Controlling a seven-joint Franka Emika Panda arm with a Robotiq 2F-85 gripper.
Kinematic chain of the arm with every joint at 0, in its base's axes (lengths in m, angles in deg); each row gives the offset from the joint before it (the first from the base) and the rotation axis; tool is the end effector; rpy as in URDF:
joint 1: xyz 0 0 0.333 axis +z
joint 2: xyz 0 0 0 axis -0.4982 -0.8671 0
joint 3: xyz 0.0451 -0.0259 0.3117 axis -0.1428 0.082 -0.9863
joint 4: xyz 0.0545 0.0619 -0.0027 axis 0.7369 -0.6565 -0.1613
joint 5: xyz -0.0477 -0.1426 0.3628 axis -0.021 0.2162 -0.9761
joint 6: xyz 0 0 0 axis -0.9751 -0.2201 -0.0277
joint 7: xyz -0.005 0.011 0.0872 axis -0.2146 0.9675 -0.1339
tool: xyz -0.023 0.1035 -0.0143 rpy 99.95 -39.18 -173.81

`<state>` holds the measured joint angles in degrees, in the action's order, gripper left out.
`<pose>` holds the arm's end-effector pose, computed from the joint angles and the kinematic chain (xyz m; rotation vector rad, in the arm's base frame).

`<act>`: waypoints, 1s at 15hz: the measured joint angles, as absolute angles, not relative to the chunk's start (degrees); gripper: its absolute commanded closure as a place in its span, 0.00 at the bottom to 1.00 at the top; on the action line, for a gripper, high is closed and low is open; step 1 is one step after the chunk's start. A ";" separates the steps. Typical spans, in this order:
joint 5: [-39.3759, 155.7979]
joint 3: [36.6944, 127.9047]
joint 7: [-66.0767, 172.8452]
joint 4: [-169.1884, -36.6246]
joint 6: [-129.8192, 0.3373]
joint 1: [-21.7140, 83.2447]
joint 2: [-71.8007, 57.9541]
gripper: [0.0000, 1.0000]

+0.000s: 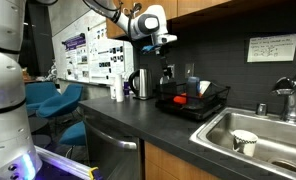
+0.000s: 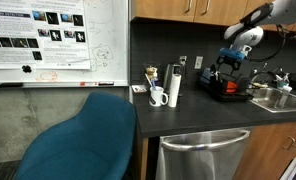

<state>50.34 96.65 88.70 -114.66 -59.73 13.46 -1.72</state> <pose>0.5295 -0.3503 0.4601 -2.4273 1.9141 -0.3991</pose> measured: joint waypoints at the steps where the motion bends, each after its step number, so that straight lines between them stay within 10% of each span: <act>1: 50.67 96.73 88.86 -114.66 -59.68 13.46 -1.89 0.00; 15: 52.82 97.15 88.88 -114.61 -59.41 13.57 -2.54 0.00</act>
<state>52.82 97.15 88.88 -114.61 -59.41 13.57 -2.54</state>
